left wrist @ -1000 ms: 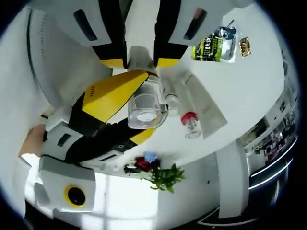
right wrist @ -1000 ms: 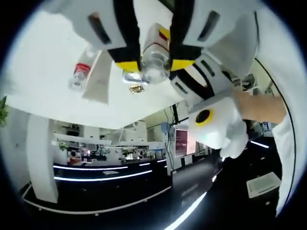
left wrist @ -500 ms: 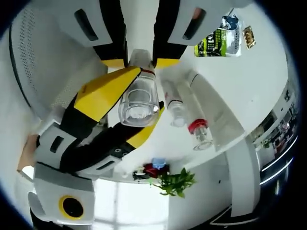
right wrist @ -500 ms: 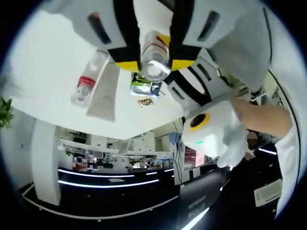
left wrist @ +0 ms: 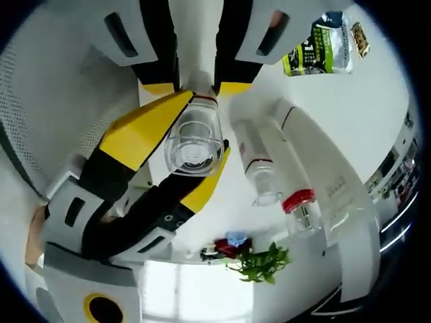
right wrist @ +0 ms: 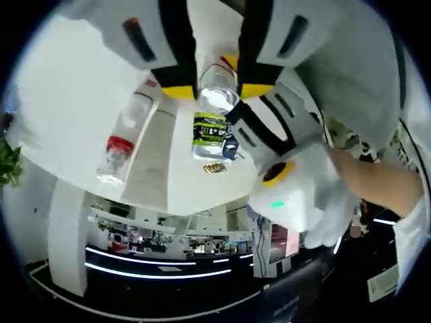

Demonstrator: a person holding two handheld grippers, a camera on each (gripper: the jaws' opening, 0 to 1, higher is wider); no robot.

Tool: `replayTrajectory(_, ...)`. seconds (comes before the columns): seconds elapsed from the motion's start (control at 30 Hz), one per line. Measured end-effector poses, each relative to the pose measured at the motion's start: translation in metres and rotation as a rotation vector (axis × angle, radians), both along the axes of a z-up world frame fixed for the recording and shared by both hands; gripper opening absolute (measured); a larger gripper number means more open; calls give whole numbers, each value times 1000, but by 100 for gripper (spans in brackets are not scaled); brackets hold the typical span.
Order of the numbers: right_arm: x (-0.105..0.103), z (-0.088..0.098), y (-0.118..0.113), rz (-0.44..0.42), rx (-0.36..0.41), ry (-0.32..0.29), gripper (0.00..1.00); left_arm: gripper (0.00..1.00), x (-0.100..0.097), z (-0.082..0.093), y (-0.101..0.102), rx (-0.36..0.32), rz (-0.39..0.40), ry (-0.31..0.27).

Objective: Arrange the skincare products in the storage area until every visible bottle or jar stands upright without overlapping.

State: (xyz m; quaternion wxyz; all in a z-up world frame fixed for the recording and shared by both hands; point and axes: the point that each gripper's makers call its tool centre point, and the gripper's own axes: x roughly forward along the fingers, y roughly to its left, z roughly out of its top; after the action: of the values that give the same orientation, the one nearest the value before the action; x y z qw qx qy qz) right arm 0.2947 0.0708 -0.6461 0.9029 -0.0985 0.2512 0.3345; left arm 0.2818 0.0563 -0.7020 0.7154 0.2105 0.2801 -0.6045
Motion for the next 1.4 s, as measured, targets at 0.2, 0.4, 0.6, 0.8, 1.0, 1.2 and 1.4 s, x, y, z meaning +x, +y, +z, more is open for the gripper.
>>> replayTrajectory(0.2,4,-6,-1,-3,-6,14,22,16,5,-8,-1,-1,-5,2)
replayTrajectory(0.4,7,-6,0,-4,15,8,24,16,10,-8,-1,-18,-10,-6)
replayTrajectory(0.6,9,-4,-2,-16,40,3,32,16,13,-7,-3,-18,-26,-18)
replayTrajectory(0.8,12,-4,-18,-71,62,13,41,16,19,-7,-5,-18,-33,-19)
replayTrajectory(1.0,8,-14,-38,-125,53,49,51,16,29,-6,-6,-14,-42,-14)
replayTrajectory(1.2,2,-18,-49,-163,80,100,58,16,43,-5,-11,-17,-31,-15)
replayTrajectory(1.4,2,-12,-50,-168,93,95,61,16,55,-4,-14,-21,-21,-23)
